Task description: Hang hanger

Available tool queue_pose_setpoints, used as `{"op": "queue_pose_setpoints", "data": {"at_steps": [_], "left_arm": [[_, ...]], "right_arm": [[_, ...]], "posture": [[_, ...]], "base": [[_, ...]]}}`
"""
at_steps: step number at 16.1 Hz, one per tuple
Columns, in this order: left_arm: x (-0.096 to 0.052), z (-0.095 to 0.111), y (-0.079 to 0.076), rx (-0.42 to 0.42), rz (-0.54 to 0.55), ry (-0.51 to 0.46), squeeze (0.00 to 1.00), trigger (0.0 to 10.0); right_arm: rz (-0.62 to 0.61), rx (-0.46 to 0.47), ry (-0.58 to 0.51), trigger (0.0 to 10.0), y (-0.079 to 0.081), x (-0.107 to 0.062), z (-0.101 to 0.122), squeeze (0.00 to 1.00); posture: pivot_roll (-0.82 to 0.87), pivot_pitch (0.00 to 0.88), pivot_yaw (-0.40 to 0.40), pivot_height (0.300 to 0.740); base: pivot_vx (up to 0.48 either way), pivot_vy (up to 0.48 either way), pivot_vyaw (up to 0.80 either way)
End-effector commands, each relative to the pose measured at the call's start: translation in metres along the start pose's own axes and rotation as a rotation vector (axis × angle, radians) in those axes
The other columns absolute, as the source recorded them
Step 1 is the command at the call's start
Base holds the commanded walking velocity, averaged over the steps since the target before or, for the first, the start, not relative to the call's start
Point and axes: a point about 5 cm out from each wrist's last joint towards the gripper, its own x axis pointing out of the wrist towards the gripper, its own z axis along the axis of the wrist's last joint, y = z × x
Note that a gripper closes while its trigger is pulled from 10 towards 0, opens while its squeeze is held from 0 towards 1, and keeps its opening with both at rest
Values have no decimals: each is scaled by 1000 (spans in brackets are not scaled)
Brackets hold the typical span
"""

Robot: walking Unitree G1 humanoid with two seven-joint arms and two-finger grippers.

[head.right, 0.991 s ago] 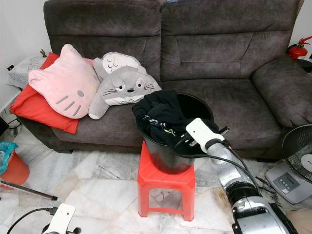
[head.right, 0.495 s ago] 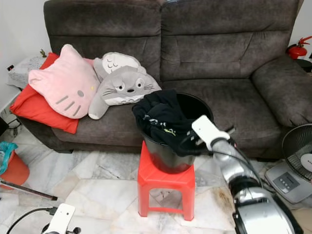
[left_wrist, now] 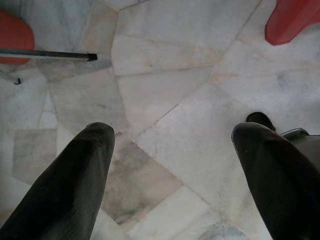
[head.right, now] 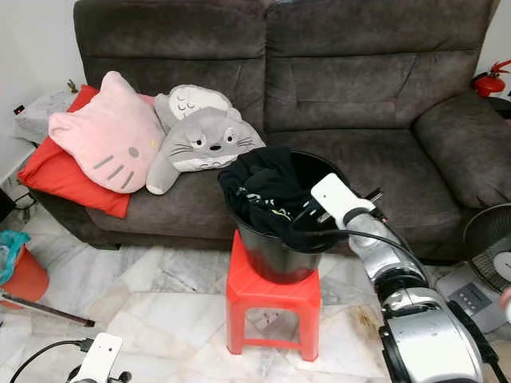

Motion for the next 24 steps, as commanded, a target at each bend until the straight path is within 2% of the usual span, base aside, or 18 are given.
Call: {"op": "queue_pose_setpoints", "data": {"at_steps": [1, 7, 15, 24], "left_arm": [[-1, -4, 5, 9, 15, 20, 0, 10000], [-1, -4, 5, 9, 17, 20, 0, 10000], [-1, -4, 5, -27, 33, 4, 0, 10000], [-1, -5, 6, -19, 25, 5, 0, 10000]], "right_arm": [[29, -26, -5, 0, 1, 2, 6, 0], [52, -23, 64, 0, 5, 0, -8, 0], [-51, 45, -41, 0, 0, 1, 5, 0], [-51, 58, -73, 0, 13, -1, 8, 0]], "posture": [[-167, 0, 76, 732], [-157, 0, 76, 732], [-161, 0, 81, 732], [-164, 0, 86, 732]], "base": [[0, 0, 0], [0, 0, 0], [0, 0, 0], [0, 0, 0]]}}
